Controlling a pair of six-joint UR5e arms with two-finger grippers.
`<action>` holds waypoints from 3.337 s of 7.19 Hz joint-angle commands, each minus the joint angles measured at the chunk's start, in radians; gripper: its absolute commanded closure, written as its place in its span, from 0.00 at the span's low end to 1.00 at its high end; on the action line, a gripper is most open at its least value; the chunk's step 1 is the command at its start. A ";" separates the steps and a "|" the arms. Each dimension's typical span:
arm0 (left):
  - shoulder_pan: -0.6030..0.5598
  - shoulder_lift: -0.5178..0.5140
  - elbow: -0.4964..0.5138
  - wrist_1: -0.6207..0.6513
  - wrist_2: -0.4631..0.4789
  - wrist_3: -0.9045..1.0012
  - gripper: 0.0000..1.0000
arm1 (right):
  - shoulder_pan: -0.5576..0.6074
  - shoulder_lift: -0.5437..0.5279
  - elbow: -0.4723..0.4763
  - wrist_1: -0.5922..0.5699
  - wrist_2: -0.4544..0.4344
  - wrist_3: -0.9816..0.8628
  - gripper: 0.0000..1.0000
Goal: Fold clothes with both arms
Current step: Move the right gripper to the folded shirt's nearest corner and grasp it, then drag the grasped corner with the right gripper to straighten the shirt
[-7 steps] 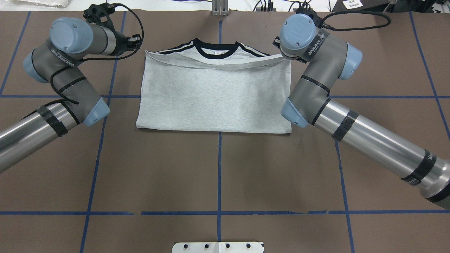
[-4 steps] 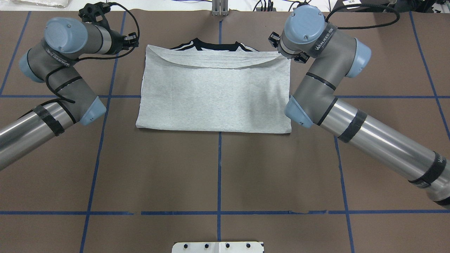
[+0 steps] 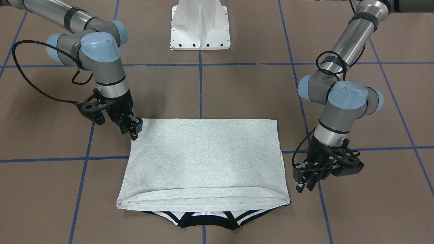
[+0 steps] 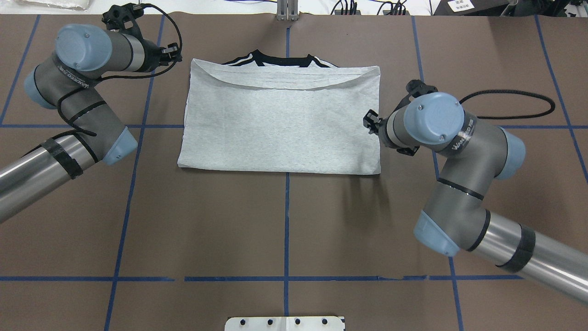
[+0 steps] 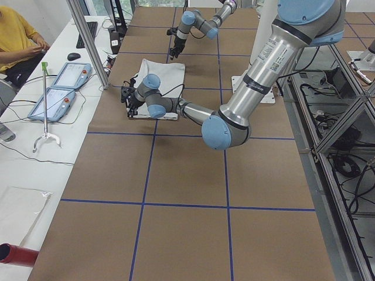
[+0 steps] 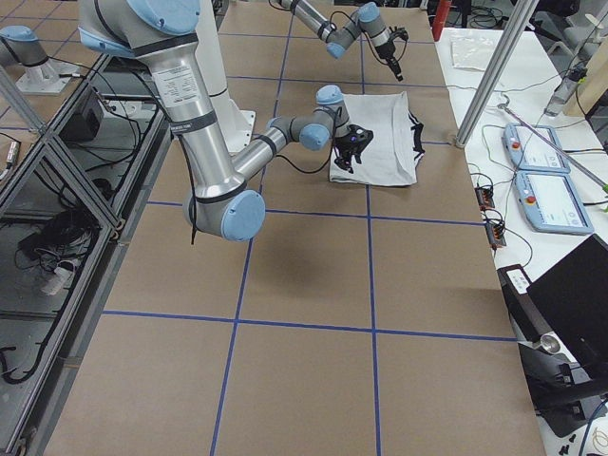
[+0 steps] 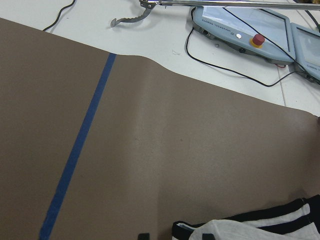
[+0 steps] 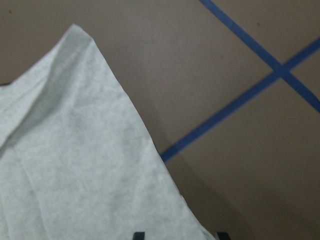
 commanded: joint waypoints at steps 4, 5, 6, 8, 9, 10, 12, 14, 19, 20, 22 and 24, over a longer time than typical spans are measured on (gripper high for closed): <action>0.002 0.000 -0.003 -0.001 0.001 0.000 0.53 | -0.078 -0.036 -0.004 0.003 -0.006 0.057 0.41; 0.002 0.000 -0.001 0.000 0.003 0.000 0.53 | -0.078 -0.031 -0.007 0.003 -0.007 0.059 0.52; 0.003 0.000 -0.001 0.002 0.004 -0.002 0.53 | -0.078 -0.028 -0.010 0.003 -0.012 0.079 0.80; 0.003 0.006 -0.001 0.003 0.003 -0.002 0.53 | -0.076 -0.027 -0.010 0.003 -0.012 0.090 1.00; 0.003 0.006 -0.001 0.003 0.003 -0.002 0.53 | -0.073 -0.028 0.010 0.003 -0.012 0.090 1.00; 0.003 0.005 -0.004 0.002 0.001 -0.005 0.53 | -0.072 -0.048 0.080 -0.011 -0.007 0.090 1.00; 0.008 0.008 -0.077 0.015 -0.002 -0.014 0.53 | -0.119 -0.254 0.326 -0.020 0.055 0.091 1.00; 0.014 0.121 -0.262 0.019 -0.168 -0.063 0.44 | -0.229 -0.321 0.509 -0.115 0.158 0.183 1.00; 0.246 0.242 -0.625 0.203 -0.300 -0.262 0.00 | -0.596 -0.421 0.639 -0.232 0.217 0.318 0.37; 0.321 0.244 -0.665 0.269 -0.266 -0.376 0.00 | -0.590 -0.418 0.641 -0.232 0.212 0.350 0.00; 0.400 0.252 -0.670 0.325 -0.235 -0.472 0.06 | -0.431 -0.398 0.641 -0.231 0.211 0.349 0.00; 0.455 0.253 -0.618 0.336 -0.226 -0.531 0.19 | -0.339 -0.343 0.609 -0.231 0.209 0.337 0.00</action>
